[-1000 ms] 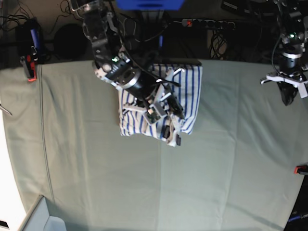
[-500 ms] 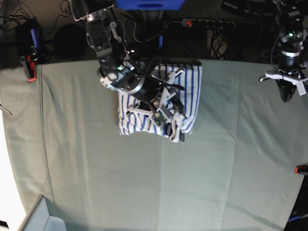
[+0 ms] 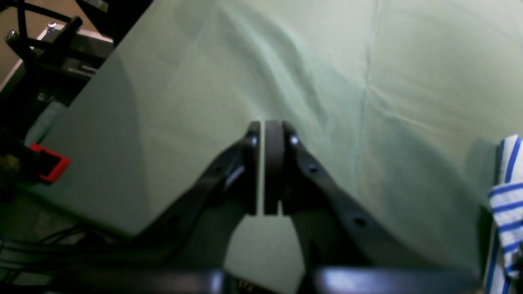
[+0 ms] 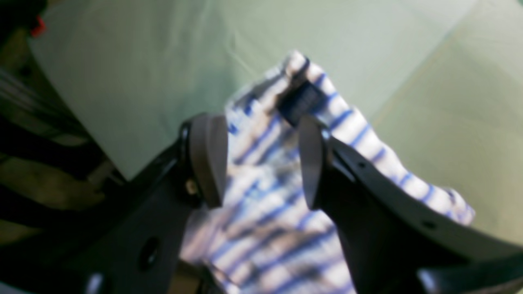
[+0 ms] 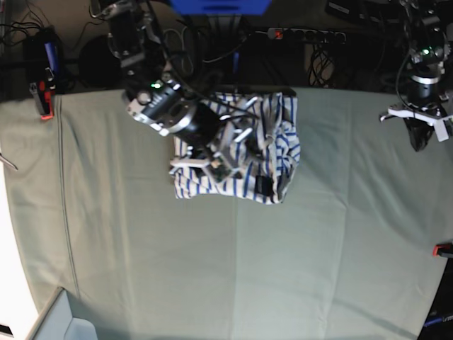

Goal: Layout the t-shirt on the table in an organized manner, then fold the t-shirt properly
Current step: 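Fold the band end held by the right gripper over onto the stack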

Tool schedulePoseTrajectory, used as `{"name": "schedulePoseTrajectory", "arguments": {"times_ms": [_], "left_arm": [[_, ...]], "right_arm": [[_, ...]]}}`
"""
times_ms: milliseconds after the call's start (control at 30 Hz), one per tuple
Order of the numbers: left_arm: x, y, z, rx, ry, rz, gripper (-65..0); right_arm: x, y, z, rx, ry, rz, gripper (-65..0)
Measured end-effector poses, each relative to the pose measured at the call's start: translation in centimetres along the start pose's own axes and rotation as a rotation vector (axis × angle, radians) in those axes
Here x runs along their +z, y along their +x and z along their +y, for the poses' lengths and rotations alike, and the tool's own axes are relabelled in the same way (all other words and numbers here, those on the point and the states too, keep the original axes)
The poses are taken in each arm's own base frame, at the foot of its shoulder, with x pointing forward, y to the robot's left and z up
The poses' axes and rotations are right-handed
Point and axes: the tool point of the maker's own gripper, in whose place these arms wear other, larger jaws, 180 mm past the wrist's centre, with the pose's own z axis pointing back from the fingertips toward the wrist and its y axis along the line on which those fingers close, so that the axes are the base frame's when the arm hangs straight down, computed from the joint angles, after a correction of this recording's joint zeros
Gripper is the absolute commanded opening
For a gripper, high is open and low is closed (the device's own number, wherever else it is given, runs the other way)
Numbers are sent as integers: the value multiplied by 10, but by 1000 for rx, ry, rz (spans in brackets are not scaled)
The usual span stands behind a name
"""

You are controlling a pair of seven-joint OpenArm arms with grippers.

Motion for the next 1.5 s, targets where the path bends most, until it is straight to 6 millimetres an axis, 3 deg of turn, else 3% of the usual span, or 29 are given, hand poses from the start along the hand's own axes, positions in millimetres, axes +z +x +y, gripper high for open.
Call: {"name": "schedulePoseTrajectory", "arguments": {"times_ms": [67,200,467,567,667,900,1067,1233,1333,1500], "left_arm": [[1,-3,-2,16,4,4,-628],[1,-4,-5,20,0,6,-628],[2,-5,-2,19,6,8,-627],[6,-6,8,16,26,10,-627],[14,-3,37,8,105,7,-627],[22,2,62,4,164,-6,-627],[27,1,72,0,189,1,-627],[26,2,72,-3,187,-2,-627],[26,2,69,-2,182,-2,-627],[24,5,68,-5,180,-11,-627]], "right_arm": [[8,-13,-16,-26,-49,25,-360],[15,-25,-25,-46,-80,51,-365],[1,-32,19,-52,37,67,-522],[-7,-45,18,-58,44,109,-529],[-20,-50,24,-50,75,131,-531],[-53,-51,54,35,198,173,-531],[-67,-56,70,53,248,206,-531],[-79,-59,66,46,250,225,-531],[-78,-49,60,72,239,214,-531],[-47,7,47,149,186,39,-531]]}}
